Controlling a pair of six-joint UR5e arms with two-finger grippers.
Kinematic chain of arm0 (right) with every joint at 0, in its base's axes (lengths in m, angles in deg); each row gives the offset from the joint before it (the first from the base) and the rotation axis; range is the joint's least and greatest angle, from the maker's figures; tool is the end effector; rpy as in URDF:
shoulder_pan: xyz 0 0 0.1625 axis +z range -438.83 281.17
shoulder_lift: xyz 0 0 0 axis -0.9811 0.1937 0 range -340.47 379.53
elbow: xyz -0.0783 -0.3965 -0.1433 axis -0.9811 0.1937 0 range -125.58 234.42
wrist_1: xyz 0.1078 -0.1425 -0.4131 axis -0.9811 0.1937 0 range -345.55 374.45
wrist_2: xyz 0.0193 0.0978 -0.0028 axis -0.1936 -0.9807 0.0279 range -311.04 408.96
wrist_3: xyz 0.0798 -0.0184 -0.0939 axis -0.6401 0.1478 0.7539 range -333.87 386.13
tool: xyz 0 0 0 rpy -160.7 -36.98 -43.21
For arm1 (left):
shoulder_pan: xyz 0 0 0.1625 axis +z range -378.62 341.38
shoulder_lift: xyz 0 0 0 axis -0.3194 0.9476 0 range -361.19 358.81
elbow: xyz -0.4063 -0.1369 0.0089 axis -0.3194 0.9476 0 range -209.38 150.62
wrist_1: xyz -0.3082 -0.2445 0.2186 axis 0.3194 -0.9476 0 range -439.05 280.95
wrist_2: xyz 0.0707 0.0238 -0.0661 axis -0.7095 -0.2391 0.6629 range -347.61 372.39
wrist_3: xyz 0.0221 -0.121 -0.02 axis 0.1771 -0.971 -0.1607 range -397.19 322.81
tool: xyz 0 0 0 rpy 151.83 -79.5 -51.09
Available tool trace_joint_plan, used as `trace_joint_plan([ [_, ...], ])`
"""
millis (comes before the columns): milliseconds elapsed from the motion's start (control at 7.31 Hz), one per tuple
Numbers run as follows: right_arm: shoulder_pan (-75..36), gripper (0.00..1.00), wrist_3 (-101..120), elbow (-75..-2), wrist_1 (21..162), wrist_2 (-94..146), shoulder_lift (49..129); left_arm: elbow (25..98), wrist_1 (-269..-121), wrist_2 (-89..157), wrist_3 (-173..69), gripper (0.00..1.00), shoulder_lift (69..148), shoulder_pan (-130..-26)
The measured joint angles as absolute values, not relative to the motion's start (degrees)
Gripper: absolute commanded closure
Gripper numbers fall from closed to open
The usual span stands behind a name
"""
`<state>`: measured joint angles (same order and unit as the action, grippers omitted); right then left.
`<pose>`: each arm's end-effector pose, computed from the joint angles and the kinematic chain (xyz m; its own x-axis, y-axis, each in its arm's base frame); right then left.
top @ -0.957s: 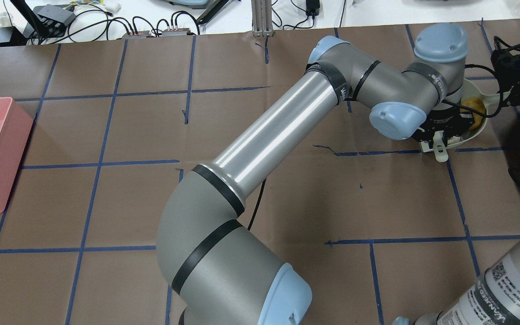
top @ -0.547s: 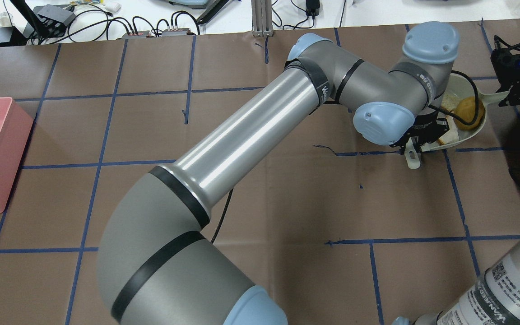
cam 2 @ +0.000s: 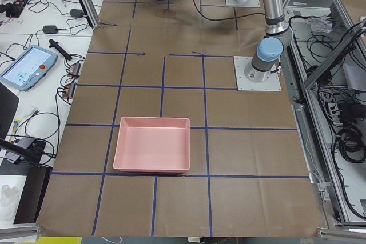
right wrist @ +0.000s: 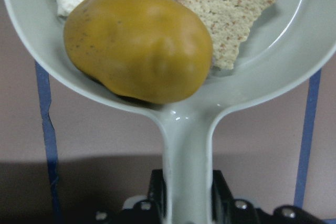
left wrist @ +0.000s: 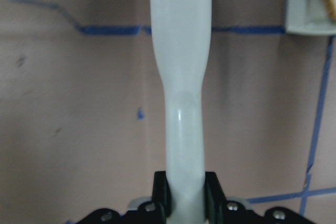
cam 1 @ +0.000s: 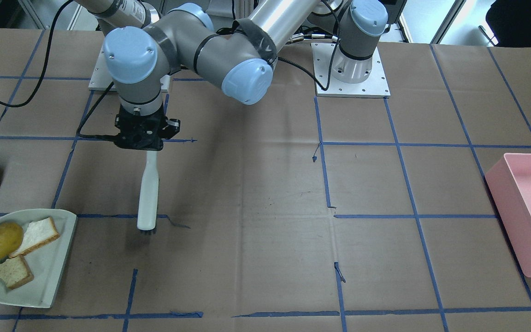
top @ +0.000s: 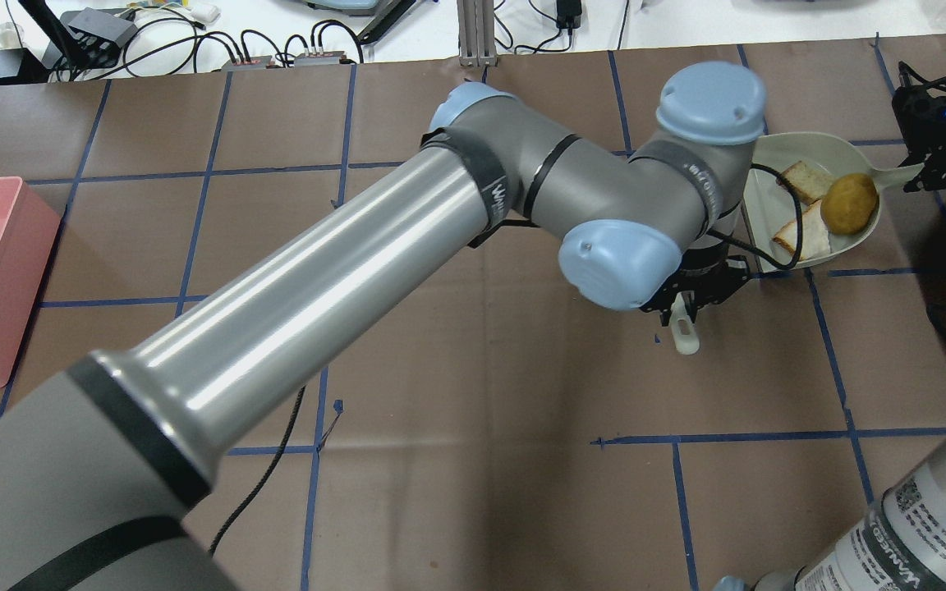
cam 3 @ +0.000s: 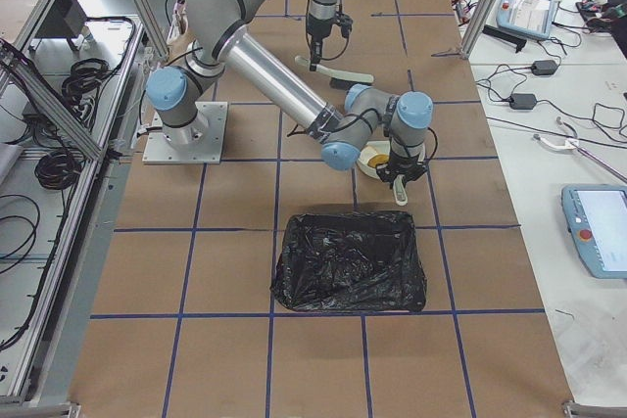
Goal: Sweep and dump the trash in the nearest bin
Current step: 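Pull the brush back toward the robot while the right lifts the dustpan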
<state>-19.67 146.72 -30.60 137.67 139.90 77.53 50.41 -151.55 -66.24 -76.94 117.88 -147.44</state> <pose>-0.2578 -0.6879 0.2179 -0.0023 -0.9964 0.0846 -0.9976 0.0082 0.0691 -0.5692 -0.4558 0.2739 -0.9903 -0.0284 0.1363 -0.0085 0.9895 0.1442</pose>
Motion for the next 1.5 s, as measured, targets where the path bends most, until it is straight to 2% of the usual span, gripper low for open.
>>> trace_joint_plan([
  [410,-19.60,1.00,145.51,-30.51,134.99,139.39,79.54,71.39,-144.41,-68.74,-76.91,1.00,103.78,-146.30],
  [821,-19.61,1.00,144.98,-30.27,130.21,138.60,82.60,86.71,-136.33,-73.45,-76.76,1.00,94.38,-144.81],
  [1231,-19.82,1.00,145.15,-29.61,122.54,138.75,87.79,95.52,-128.58,-76.71,-75.67,1.00,90.92,-145.06],
  [1504,-20.13,1.00,146.06,-29.48,118.22,139.18,91.93,98.15,-125.22,-76.56,-75.71,1.00,90.06,-145.43],
])
